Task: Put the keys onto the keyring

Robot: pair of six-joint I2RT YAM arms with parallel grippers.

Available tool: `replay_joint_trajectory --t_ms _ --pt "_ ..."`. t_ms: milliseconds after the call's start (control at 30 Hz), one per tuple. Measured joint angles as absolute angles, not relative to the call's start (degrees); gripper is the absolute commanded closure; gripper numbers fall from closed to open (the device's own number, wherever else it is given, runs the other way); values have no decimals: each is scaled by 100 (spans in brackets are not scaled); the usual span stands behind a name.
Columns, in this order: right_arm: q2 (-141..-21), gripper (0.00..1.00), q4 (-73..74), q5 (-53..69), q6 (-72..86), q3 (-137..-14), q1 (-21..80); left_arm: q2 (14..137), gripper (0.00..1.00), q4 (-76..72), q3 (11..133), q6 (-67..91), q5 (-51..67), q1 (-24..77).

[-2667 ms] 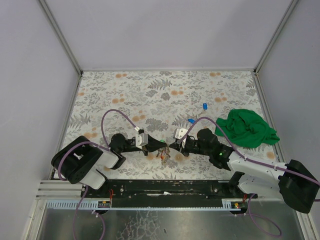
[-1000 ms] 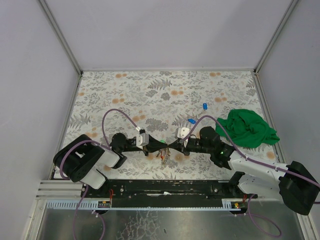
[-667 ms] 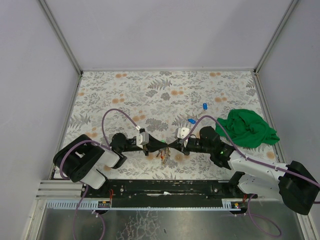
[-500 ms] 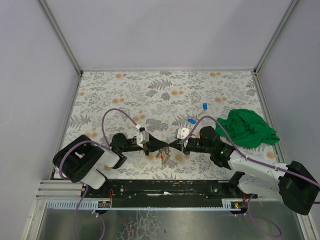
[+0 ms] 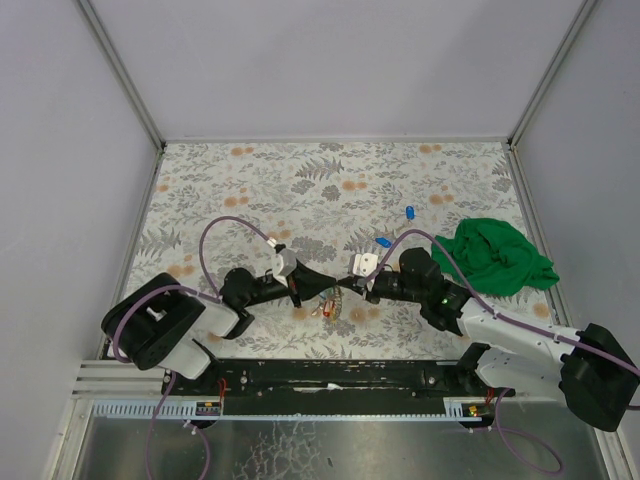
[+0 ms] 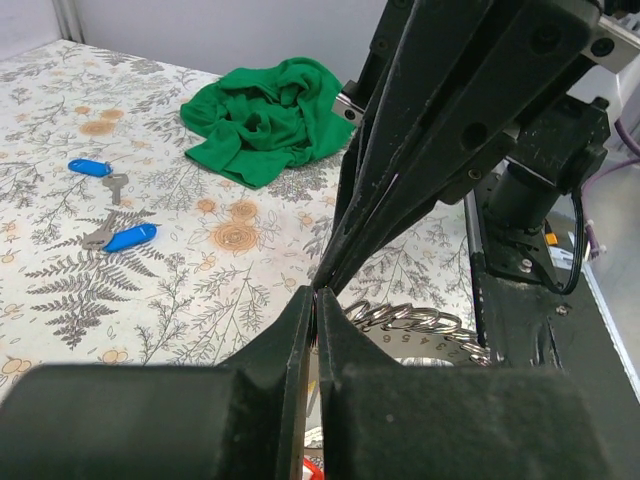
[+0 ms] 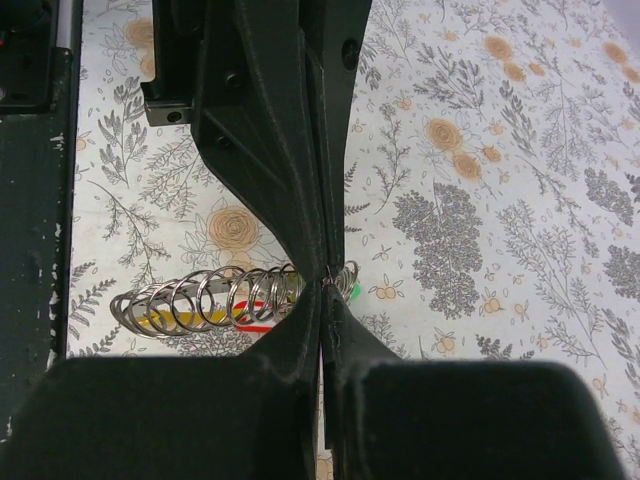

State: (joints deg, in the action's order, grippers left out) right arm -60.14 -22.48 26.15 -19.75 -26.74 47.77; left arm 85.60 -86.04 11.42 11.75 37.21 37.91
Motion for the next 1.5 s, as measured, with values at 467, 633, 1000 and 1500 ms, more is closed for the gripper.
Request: replay_joint_trajectory --t_ms 467,633,1000,1500 --pt "-6012 100 -1752 2766 -2112 -2812 4801 8254 99 -8635 1068 1680 2823 3868" --pt "-6012 100 -1693 2775 -2112 -2812 4801 8182 100 -8648 1035 1769 2709 3868" --pt "-5905 100 -1675 2423 -1900 -2812 4805 8187 100 -8656 856 1776 2679 3870" --pt "-6143 100 1164 1144 1017 -3461 4812 8221 100 -8650 360 1079 2171 3870"
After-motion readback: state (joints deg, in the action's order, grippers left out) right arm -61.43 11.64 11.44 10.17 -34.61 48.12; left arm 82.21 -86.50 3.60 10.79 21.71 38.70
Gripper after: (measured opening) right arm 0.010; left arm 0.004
